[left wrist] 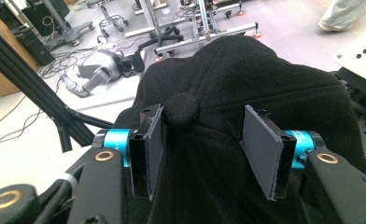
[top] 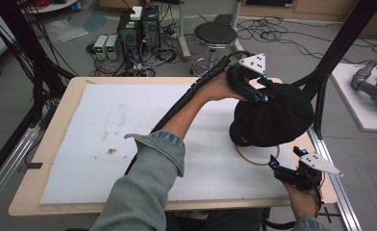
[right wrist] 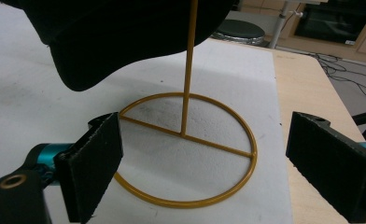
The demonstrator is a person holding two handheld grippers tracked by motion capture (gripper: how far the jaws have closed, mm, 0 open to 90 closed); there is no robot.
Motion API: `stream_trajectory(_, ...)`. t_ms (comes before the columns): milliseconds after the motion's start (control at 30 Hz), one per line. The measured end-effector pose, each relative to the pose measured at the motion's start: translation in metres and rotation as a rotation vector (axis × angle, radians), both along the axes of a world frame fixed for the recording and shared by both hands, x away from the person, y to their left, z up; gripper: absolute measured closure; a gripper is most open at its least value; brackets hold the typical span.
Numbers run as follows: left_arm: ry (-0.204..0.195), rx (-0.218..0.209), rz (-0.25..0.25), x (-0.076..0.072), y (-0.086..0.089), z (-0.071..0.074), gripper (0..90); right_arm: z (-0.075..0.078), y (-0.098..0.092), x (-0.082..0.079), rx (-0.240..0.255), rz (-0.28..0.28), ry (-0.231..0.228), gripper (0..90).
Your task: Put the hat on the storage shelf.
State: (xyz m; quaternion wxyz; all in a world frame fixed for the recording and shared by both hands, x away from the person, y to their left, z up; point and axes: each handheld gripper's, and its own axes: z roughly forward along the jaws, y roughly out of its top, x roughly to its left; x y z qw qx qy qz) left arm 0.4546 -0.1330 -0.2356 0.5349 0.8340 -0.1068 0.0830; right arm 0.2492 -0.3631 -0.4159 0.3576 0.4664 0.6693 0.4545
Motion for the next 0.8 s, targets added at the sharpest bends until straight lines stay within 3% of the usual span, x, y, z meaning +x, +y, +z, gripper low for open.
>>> stream_trajectory(333, -0.005, -0.010, 0.042, -0.002, 0.024, 0.010, 46.4, 0.000, 0.000, 0.000, -0.006, 0.000, -0.004, 10.7)
stream_trajectory(633, -0.014, 0.013, 0.137, -0.010, 0.066, 0.022, 41.7, 0.000, 0.002, 0.001, -0.011, 0.005, -0.002, 10.7)
stream_trajectory(800, -0.007, 0.023, 0.216, -0.011, 0.096, 0.031, 40.1, 0.000, 0.005, 0.001, -0.010, 0.008, 0.001, 10.7)
